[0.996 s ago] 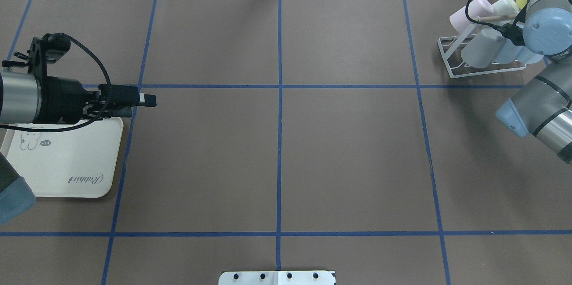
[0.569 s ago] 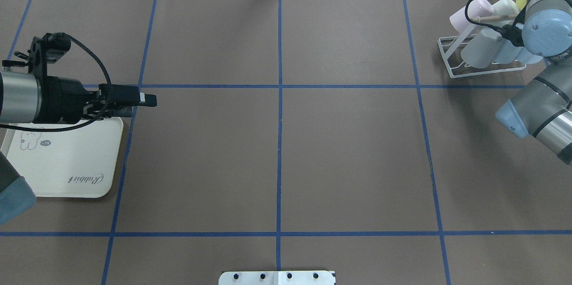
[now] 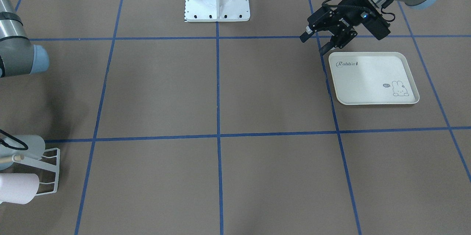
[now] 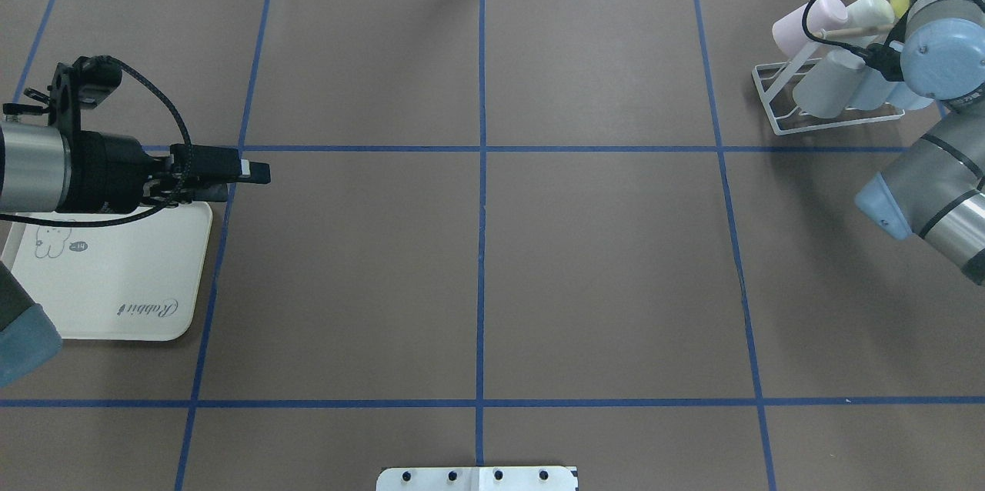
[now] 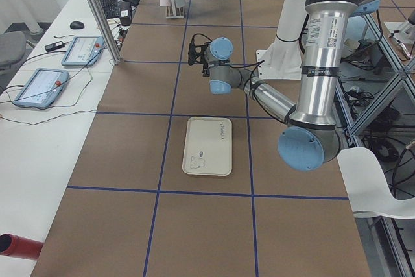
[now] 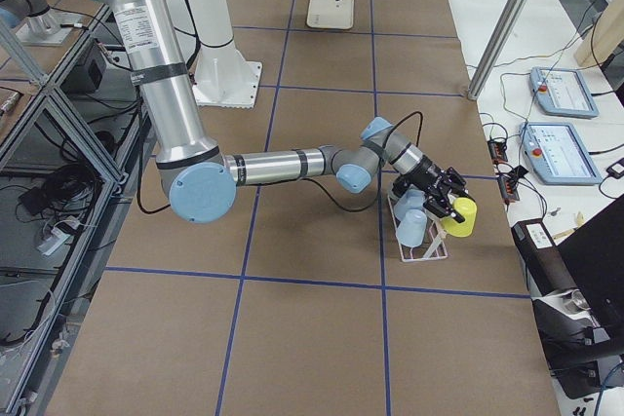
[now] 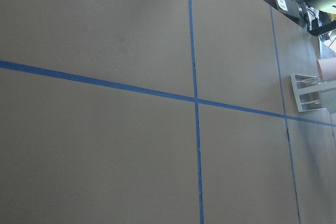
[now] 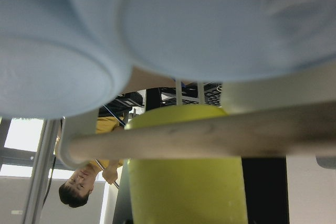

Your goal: Transfer IKEA cup to right arm and place on rack

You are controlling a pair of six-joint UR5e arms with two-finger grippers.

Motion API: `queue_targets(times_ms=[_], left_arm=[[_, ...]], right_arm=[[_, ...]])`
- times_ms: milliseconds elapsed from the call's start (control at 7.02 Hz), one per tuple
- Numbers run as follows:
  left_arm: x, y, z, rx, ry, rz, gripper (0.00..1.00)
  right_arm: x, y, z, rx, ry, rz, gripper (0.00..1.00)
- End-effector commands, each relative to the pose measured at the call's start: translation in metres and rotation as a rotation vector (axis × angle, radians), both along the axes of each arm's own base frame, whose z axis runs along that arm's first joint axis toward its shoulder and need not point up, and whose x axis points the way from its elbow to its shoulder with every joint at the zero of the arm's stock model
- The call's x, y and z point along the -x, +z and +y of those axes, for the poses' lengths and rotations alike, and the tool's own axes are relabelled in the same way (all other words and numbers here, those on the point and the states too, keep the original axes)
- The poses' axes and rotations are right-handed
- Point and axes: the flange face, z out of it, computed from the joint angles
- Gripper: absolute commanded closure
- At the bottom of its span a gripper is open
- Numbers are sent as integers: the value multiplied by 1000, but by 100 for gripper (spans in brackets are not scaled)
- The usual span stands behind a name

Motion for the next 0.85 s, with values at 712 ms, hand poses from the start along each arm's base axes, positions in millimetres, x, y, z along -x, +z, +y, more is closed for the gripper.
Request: queue_targets(times_ms=[712], left_arm=[[-1, -1, -1, -1, 0, 1, 0]], right_arm=[[1, 4, 2, -13, 33, 38, 70]])
